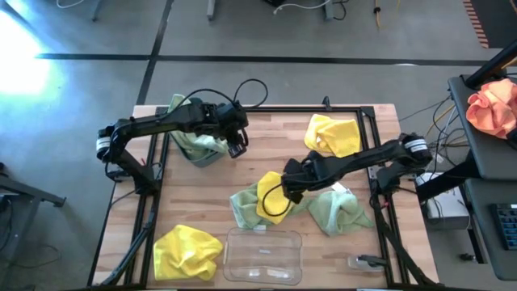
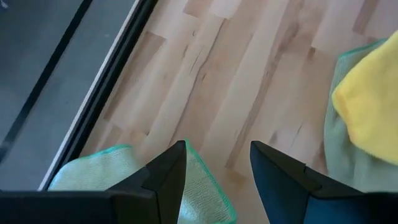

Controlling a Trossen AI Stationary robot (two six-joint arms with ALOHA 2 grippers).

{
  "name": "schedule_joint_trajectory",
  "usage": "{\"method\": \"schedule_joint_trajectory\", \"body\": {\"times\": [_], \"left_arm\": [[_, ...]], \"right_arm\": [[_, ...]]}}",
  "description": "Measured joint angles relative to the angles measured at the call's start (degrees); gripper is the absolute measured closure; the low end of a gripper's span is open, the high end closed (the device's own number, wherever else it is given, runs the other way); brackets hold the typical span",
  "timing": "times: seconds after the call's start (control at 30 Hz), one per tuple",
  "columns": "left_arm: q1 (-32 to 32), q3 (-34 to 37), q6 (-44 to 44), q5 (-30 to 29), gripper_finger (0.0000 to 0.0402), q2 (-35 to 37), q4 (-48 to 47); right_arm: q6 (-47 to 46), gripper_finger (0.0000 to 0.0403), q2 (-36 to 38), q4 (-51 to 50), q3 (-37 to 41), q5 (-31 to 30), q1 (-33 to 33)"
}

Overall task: Sort microfiber towel by color & place in baskets
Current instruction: Put the center yellow towel into the transparent bin

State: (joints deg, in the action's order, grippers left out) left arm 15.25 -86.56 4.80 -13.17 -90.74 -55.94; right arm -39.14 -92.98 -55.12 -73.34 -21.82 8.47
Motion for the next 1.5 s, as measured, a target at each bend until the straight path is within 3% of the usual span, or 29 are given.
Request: {"method": "schedule_joint_trajectory", "body": {"times": [0.33, 0.87, 1.1, 1.5], "left_arm": [[0.0, 0.0, -4.8, -4.4, 0.0239, 0.0, -1.1], [0.1, 0.0, -6.8, -4.5, 0.0239, 0.1, -2.6], [0.1, 0.0, -4.6, -4.5, 0.0239, 0.1, -3.9], [0.1, 0.0, 1.9, -4.3, 0.0239, 0.1, -5.6]], "right_arm": [[-0.5, 0.0310, -6.7, 2.1, -5.1, 5.6, 0.0], [-1.1, 0.0310, -12.1, 4.9, -7.0, 8.9, -0.1], [-0.7, 0.0308, -12.6, 5.1, -6.7, 13.1, -0.7], [2.8, 0.0241, -14.4, 7.1, -6.3, 12.8, -0.7]]}}
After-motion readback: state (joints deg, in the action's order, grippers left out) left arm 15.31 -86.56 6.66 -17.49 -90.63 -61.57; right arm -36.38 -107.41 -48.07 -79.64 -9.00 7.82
